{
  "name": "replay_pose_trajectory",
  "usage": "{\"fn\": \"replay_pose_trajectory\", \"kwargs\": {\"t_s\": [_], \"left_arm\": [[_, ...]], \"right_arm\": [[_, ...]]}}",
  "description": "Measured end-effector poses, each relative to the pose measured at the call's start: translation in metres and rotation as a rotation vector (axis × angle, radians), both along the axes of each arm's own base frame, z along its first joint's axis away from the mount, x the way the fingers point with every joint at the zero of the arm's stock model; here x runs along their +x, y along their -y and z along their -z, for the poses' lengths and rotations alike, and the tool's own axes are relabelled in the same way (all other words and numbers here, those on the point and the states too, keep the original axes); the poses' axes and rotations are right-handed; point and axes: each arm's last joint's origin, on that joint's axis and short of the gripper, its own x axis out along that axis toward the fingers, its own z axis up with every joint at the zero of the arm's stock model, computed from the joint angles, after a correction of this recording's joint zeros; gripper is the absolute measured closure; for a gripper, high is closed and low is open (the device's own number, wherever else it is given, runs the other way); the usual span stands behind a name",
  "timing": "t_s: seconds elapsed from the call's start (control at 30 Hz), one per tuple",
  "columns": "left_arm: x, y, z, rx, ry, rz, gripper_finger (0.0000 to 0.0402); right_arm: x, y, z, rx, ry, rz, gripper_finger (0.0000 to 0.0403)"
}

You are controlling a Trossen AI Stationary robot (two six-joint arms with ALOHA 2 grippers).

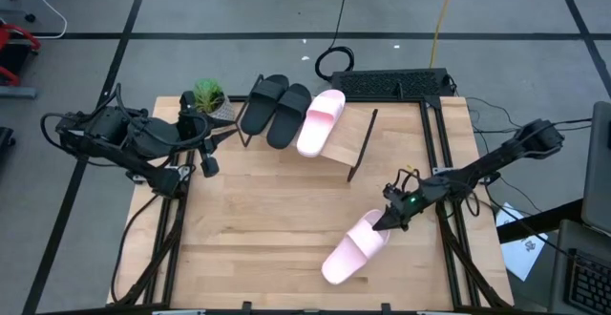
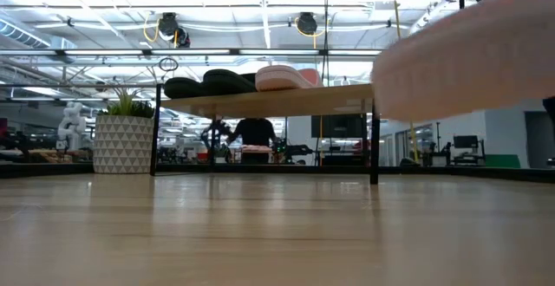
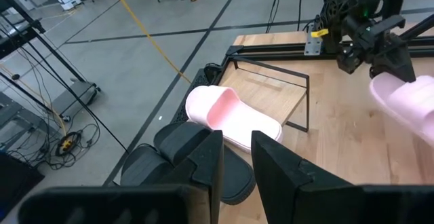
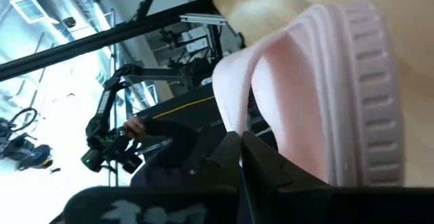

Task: Pick and place slides into the shelf
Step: Put the pink slipper on the shelf

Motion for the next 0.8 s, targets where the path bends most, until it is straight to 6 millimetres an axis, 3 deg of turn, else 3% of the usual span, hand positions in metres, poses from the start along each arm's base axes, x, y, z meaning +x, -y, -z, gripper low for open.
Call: {"fn": "replay_pose_trajectory", "kwargs": {"t_s": [0.13, 0.37, 0.8], "left_arm": [[0.0, 0.0, 0.0, 0.004, -0.002, 0.002, 0.0321], [0.0, 0.0, 0.0, 0.007, -0.003, 0.003, 0.0321], [0.0, 0.0, 0.0, 0.009, -0.004, 0.005, 0.0321]], "right_arm": [[0.006, 0.002, -0.013, 0.007, 0.048, 0.016, 0.0403], [0.023, 0.007, -0.053, -0.067, 0.051, -0.038, 0.0403], [0.027, 0.042, -0.129, -0.248, 0.142, 0.064, 0.0403]]}}
